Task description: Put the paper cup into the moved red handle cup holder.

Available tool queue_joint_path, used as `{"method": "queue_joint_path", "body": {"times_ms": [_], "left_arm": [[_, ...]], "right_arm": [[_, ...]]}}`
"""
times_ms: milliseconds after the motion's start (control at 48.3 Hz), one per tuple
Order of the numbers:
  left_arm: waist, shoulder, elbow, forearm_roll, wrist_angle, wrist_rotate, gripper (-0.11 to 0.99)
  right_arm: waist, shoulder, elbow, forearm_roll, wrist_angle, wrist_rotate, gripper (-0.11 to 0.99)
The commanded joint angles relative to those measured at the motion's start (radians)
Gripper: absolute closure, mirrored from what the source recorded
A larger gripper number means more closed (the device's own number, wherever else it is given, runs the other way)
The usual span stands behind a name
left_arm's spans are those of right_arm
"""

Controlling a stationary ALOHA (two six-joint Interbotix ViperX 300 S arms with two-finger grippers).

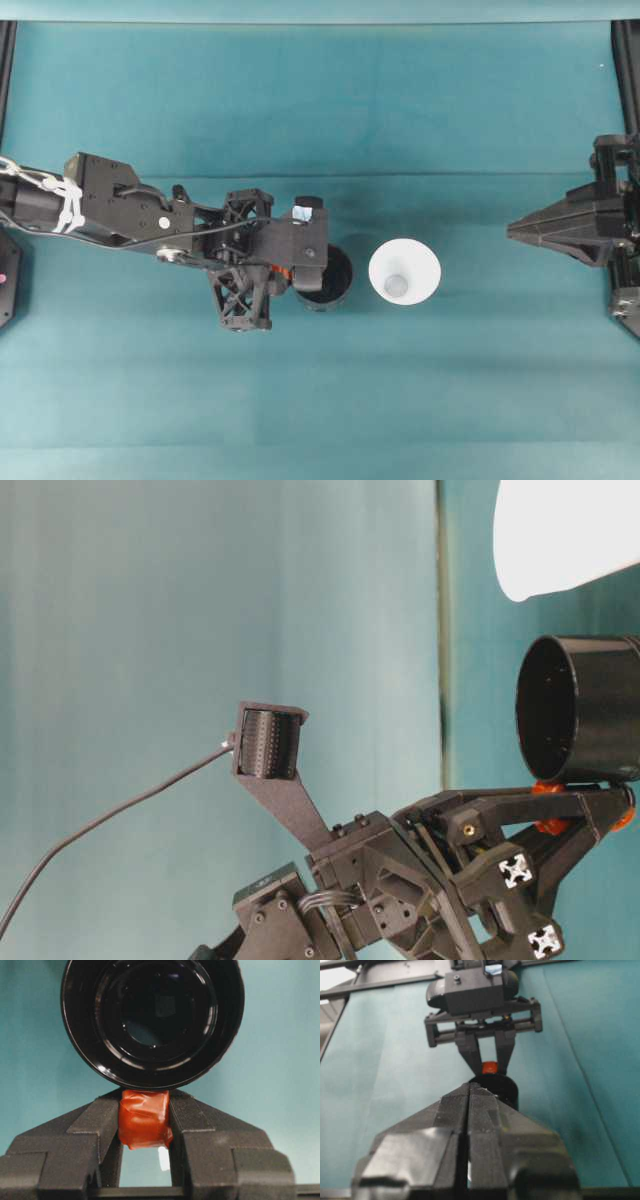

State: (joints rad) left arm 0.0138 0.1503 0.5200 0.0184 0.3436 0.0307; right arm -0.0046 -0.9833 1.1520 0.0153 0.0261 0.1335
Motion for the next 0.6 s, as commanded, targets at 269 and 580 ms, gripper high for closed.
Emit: {"method": "queue_joint_path", "body": {"times_ms": [269, 580], "left_arm": [[0.000, 0.011, -0.011, 0.002, -0.003, -0.002, 0.62], [0.000, 0.014, -0.012, 0.002, -0.020, 0.000, 0.03]], "right_arm": [[0.000, 0.006, -0.015, 0.002, -0.005, 0.009, 0.99], [0.000, 0.005, -0.012, 0.002, -0.005, 0.009, 0.99]]}}
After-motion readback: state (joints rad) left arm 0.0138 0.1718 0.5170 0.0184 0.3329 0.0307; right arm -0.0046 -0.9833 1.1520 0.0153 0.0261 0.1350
